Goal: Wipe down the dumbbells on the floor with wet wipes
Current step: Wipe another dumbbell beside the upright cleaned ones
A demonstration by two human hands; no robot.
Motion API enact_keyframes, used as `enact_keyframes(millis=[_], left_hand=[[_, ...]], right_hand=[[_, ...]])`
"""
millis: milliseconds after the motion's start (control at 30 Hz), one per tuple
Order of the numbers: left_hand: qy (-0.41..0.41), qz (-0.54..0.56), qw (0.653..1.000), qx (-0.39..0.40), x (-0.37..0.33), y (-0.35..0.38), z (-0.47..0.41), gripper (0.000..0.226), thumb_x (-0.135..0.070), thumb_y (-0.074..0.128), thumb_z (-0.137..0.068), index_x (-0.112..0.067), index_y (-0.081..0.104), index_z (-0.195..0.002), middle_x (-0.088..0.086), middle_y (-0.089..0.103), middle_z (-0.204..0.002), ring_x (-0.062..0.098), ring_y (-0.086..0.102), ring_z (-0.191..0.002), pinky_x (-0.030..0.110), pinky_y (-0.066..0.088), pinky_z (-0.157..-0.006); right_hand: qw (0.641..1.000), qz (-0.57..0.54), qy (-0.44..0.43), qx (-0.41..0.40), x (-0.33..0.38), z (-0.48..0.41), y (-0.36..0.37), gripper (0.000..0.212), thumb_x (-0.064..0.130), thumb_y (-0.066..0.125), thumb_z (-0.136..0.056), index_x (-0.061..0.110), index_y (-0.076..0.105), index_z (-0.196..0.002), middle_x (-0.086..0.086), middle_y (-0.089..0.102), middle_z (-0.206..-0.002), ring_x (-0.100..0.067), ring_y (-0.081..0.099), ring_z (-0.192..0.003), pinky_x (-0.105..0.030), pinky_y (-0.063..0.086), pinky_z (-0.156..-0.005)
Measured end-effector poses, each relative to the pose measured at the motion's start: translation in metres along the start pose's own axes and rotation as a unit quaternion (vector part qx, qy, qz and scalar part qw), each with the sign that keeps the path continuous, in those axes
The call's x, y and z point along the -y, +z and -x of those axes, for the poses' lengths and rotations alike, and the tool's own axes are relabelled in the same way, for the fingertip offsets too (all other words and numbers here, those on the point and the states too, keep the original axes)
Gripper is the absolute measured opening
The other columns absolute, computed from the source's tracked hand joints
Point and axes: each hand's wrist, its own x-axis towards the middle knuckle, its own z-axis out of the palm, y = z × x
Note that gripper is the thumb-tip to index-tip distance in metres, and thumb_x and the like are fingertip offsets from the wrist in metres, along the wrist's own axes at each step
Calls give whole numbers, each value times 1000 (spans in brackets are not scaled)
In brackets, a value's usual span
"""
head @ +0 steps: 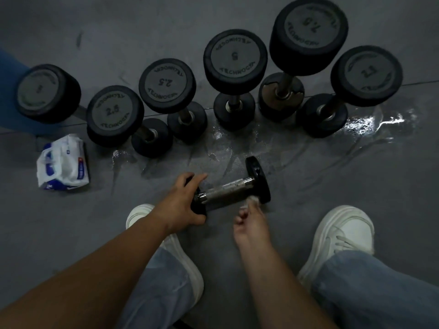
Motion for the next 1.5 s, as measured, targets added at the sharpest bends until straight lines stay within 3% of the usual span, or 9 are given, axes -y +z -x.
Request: enact_keyframes(millis=[233,333,500,733,900,1033,1200,1333,1500], left_hand=[[-1,1,1000,-4,1,3,1,108,-25,86,-62,-36,27,-151,0,16,-153,23,38,-134,23,35,-106],[-3,3,1000,-3,1,2,0,109,-26,86,-61,-38,26,-151,-2,15,-152,24,38,-134,27,38,-107],[-2,-4,1000,-4,3,4,1,109,-27,85,-62,-38,25,-152,-4,14,-153,24,36,-135,29,38,-108],[-3,-4,1000,-1,3,2,0,110,-26,86,-62,-35,24,-153,-1,15,-154,22,38,-134,23,36,-105],[-2,1,1000,-2,0,2,-1,109,-24,86,-62,-33,26,-153,1,16,-154,21,38,-134,21,35,-104],[3,-1,1000,-13,1,4,1,108,-24,87,-61,-33,28,-151,1,17,-152,21,38,-133,18,33,-101],[-2,5,1000,-7,3,4,-1,109,-24,86,-61,-35,27,-152,0,16,-153,22,37,-134,22,35,-103],[1,9,1000,-12,5,5,-1,108,-25,86,-61,-35,28,-151,-1,17,-153,22,38,-134,21,35,-103],[0,8,1000,-4,4,2,-2,110,-22,87,-60,-32,28,-152,1,19,-151,21,40,-130,20,35,-102]], right_hand=[[984,-109,141,-6,12,-19,26,30,3,38,-96,18,45,-71,3,43,-51,-7,36,-54,-16,32,-47],[982,-145,122,14,14,-1,19,31,-5,37,-95,17,52,-81,-1,48,-73,-9,44,-64,-17,34,-55],[983,-178,47,-17,11,1,24,18,-5,50,-94,9,55,-84,-5,54,-78,-7,52,-63,-11,46,-43],[997,-38,-34,-60,0,-8,42,15,27,69,-88,12,65,-89,5,44,-53,-1,36,-35,-14,30,-35],[992,26,-50,-109,-3,-11,51,38,41,73,-82,13,69,-107,-3,72,-98,-15,59,-71,-21,40,-46],[988,75,-110,-76,-9,-4,31,26,41,68,-85,20,75,-98,5,65,-89,-9,51,-72,-25,39,-63],[994,24,-23,-108,2,-9,54,35,39,72,-83,13,67,-107,1,67,-92,-10,54,-62,-19,38,-41],[992,61,-72,-85,-6,-4,34,36,42,68,-86,13,69,-107,-2,68,-101,-11,54,-70,-21,41,-55],[995,52,-39,-73,5,-1,43,17,35,67,-88,18,66,-89,6,50,-60,-8,37,-47,-19,28,-39]])
